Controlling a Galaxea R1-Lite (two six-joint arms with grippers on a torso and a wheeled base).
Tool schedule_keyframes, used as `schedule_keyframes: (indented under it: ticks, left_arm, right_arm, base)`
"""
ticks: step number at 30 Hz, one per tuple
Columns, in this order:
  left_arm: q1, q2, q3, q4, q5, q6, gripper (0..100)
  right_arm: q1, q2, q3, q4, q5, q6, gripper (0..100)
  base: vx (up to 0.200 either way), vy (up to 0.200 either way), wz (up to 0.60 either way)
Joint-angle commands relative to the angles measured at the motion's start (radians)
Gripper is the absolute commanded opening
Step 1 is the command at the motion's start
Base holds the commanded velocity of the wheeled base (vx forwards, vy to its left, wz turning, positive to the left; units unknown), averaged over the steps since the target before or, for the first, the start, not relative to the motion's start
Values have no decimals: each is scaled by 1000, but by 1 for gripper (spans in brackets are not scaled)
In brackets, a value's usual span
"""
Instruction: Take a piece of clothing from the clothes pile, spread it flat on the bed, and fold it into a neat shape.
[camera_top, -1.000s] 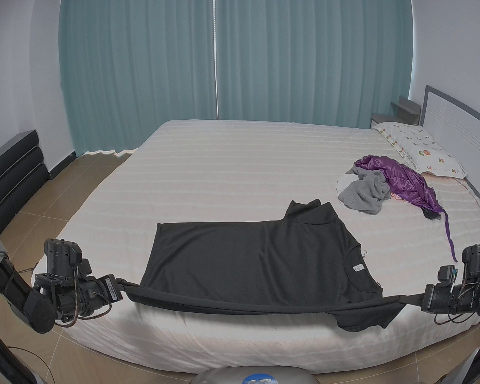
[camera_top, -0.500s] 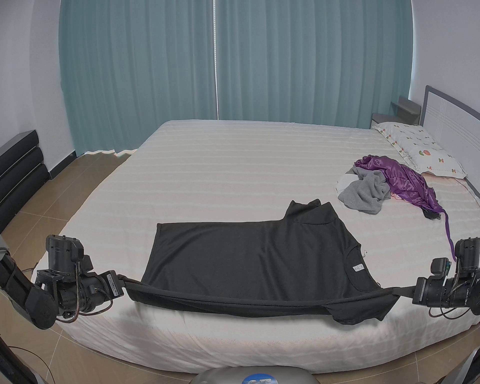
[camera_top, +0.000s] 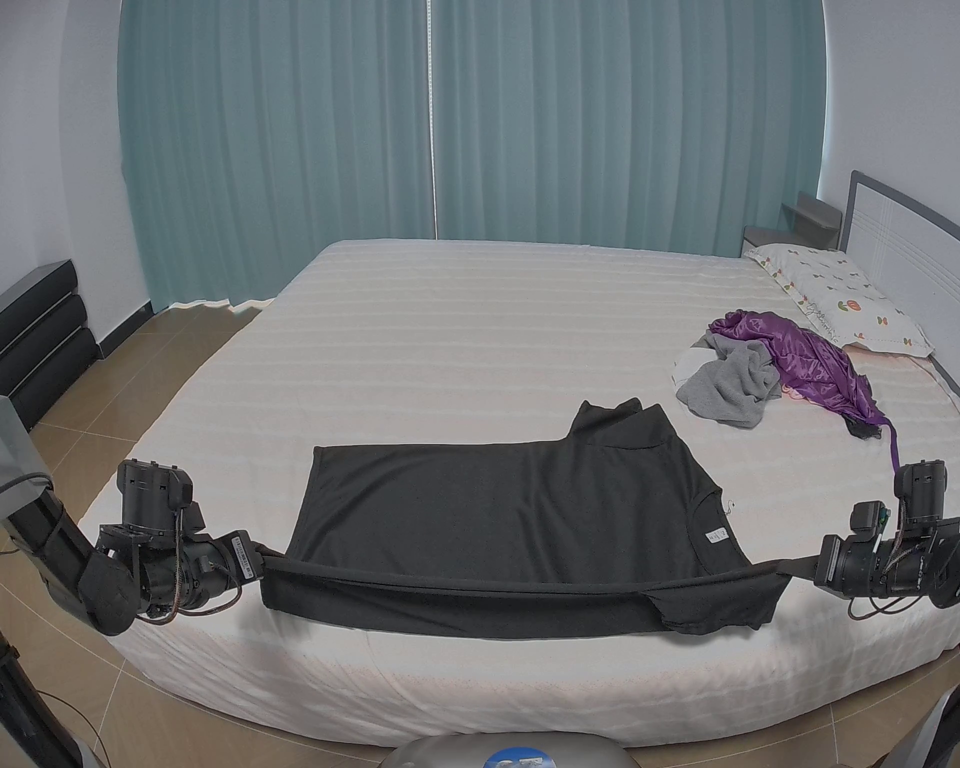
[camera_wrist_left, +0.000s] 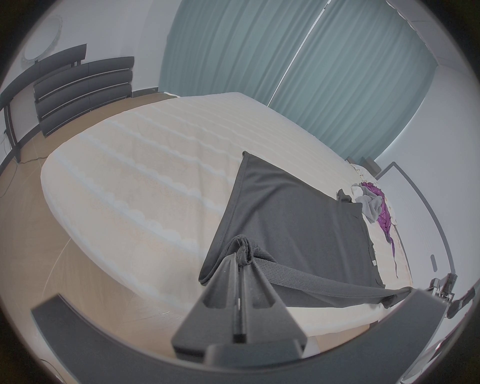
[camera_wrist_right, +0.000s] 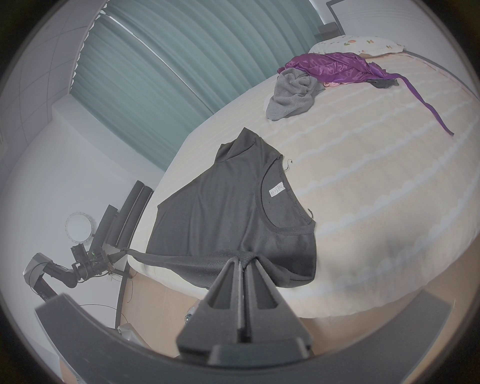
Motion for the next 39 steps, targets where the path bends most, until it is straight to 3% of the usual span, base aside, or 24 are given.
schedule_keyframes:
  ticks: [1,21,31,32,33,39]
  left_arm:
    - [0,53,-33,0,0,-1,0]
    - [0,280,-206,-2,-1,-2,0]
    - [-2,326,-258,-3,-3,-10,0]
    - [-2,326,-258,-3,-3,-18,100]
    - [-6,326,-260,-5,-3,-32,100]
    - [-14,315,-267,-6,-1,-71,100]
  right_arm:
    - [1,63,-34,0,0,1,0]
    - [33,311,-215,0,-28,10,0]
    - [72,373,-267,-6,-32,76,0]
    - [73,377,-268,-17,-39,77,0]
    - [73,383,-272,-26,-45,80,100]
    - [73,374,-267,-71,-55,143,100]
  base:
    - [0,0,0]
    - [0,0,0]
    - [0,0,0]
    - [0,0,0]
    - [0,0,0]
    - [0,0,0]
